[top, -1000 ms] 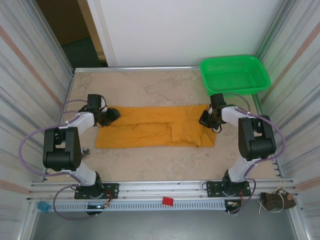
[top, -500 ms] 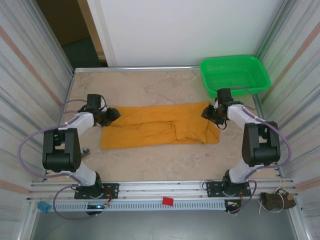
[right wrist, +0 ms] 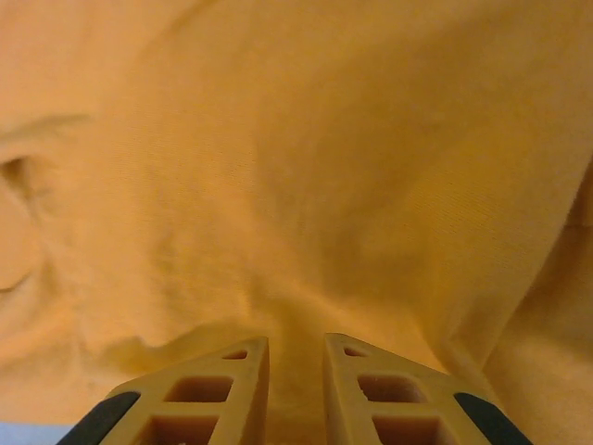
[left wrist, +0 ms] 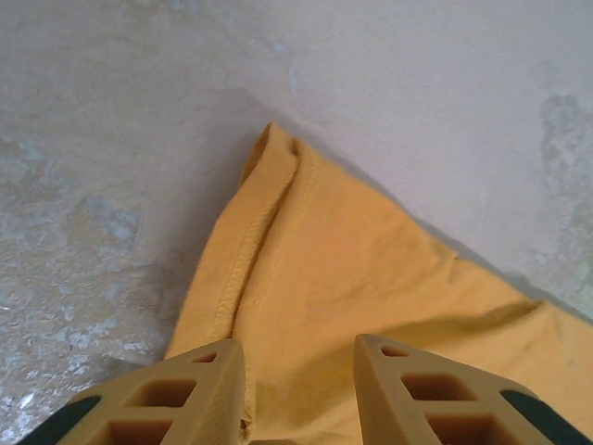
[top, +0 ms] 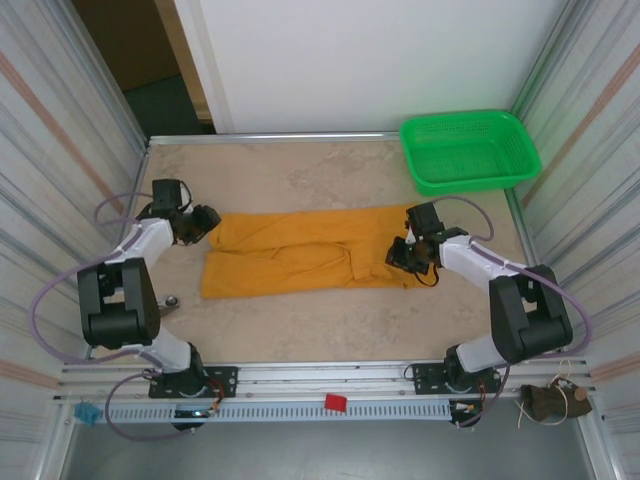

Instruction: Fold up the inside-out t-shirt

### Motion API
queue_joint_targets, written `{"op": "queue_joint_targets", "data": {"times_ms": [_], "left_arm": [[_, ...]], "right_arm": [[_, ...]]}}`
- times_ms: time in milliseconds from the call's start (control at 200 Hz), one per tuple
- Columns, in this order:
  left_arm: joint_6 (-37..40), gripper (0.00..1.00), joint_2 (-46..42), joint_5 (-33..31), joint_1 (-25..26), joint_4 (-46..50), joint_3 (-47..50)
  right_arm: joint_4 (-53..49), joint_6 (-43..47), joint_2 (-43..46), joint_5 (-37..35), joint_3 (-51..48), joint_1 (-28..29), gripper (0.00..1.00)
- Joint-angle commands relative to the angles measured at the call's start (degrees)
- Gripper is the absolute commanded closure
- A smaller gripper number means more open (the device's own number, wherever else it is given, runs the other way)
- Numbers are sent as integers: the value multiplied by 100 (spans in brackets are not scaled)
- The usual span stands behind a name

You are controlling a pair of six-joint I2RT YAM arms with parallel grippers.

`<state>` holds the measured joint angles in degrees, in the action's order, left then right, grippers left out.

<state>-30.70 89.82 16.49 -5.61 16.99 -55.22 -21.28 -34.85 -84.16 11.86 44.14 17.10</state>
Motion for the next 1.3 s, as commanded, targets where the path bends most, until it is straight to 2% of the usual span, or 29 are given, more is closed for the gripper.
{"op": "queue_joint_targets", "data": {"times_ms": [0,205,240,306,511,646,701,827,987,1102,1298], "left_arm": [[38,66,180,-57,61,94,-66],[9,78,391,-120,227,-47,212],[-10,84,411,-134,227,-88,306],[-47,100,439,-234,227,-123,434],[-261,100,172,-442,-66,-261,855],[-81,78,-306,-600,-6,-453,741],[153,73,-322,-567,94,-484,508],[1127,70,264,-601,597,59,-627],[2265,71,1275,-1836,1457,1090,-2001],[2404,71,1743,-2479,1692,1355,-2377],[2480,71,2215,-2844,1721,1537,-2662]], "right_arm": [[260,-184,-223,-38,-107,-84,81],[234,-291,-236,-119,-402,-435,81],[214,-309,-179,-139,-442,-482,81],[159,-320,-72,-200,-502,-547,81],[1,-365,11,-373,-547,-675,80],[-23,-364,-4,-360,-548,-673,80],[-31,-364,16,-377,-555,-673,80],[-58,-356,-1,-394,-538,-673,79],[-61,-360,-39,-399,-537,-673,79],[-69,-365,-32,-421,-546,-674,79],[-87,-377,26,-443,-572,-686,79]]}}
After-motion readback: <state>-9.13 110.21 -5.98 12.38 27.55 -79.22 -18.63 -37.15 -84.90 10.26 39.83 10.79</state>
